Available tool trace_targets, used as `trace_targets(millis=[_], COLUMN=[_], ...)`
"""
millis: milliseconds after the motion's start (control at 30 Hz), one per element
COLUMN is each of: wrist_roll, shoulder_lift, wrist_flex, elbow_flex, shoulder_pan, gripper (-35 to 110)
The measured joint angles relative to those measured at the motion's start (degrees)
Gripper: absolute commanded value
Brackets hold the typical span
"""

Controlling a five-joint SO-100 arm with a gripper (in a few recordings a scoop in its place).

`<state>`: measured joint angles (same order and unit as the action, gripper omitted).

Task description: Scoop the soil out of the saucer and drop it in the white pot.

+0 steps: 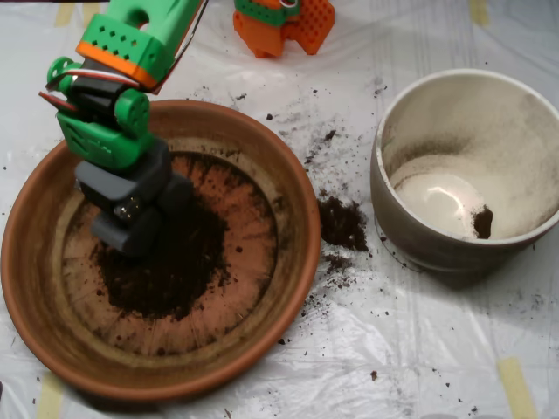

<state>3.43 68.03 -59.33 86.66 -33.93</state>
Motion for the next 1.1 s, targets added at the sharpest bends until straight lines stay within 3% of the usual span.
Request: trace_targets(millis=[567, 1100], wrist_roll=[-10.0, -9.8], shoulder_lift=[30.8, 55.1], wrist_flex=[26.4, 14.2], elbow_flex=[36.7, 36.4], shoulder_pan=[5.5, 15.4], gripper=[-1, -1])
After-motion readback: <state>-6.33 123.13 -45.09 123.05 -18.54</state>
